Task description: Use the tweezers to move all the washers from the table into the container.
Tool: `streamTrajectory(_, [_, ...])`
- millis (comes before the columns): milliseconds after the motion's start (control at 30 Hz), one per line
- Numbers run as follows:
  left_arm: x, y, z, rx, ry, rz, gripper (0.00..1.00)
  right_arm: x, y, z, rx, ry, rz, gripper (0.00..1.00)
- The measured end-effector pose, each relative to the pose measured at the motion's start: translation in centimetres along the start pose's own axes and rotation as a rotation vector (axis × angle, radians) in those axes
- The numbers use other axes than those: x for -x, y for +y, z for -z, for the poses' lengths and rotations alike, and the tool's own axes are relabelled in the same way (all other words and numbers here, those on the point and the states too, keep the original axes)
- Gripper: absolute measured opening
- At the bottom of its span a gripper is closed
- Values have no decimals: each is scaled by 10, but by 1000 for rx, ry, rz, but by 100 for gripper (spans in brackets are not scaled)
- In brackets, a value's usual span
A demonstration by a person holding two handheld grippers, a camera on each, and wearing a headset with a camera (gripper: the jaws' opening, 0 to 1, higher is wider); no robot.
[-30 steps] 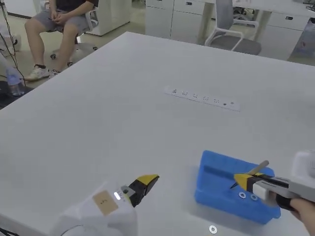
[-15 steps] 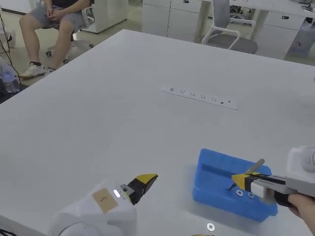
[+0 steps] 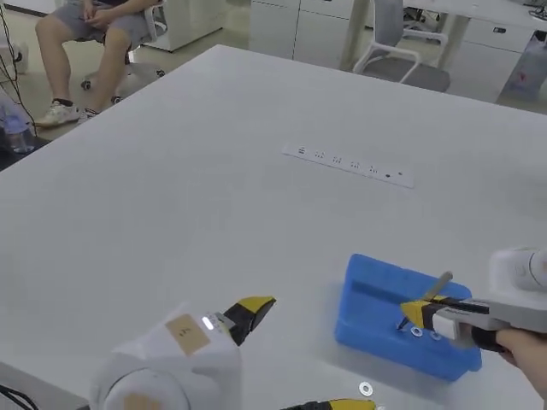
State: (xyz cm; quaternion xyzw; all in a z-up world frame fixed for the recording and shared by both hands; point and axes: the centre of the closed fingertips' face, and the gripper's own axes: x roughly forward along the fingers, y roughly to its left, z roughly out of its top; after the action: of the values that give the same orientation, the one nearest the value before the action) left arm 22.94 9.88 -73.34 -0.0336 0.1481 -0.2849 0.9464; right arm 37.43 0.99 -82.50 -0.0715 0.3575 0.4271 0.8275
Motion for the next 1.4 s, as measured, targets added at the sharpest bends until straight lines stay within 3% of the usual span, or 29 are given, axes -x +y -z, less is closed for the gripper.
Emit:
streamTrajectory(300, [-1, -1, 2, -4, 14, 4, 81, 2, 0, -2, -3, -9, 2, 7])
streamTrajectory(700, [-1, 0, 3, -9, 19, 2, 81, 19, 14, -22, 13, -70, -2, 6])
streamTrajectory(1167, [-2, -1, 6, -20, 33, 9, 81, 51, 45, -37, 27, -136, -44, 6])
streamTrajectory(1400, [-2, -2, 7, -21, 40, 14, 80, 61, 63, -27, 19, -135, -77, 6])
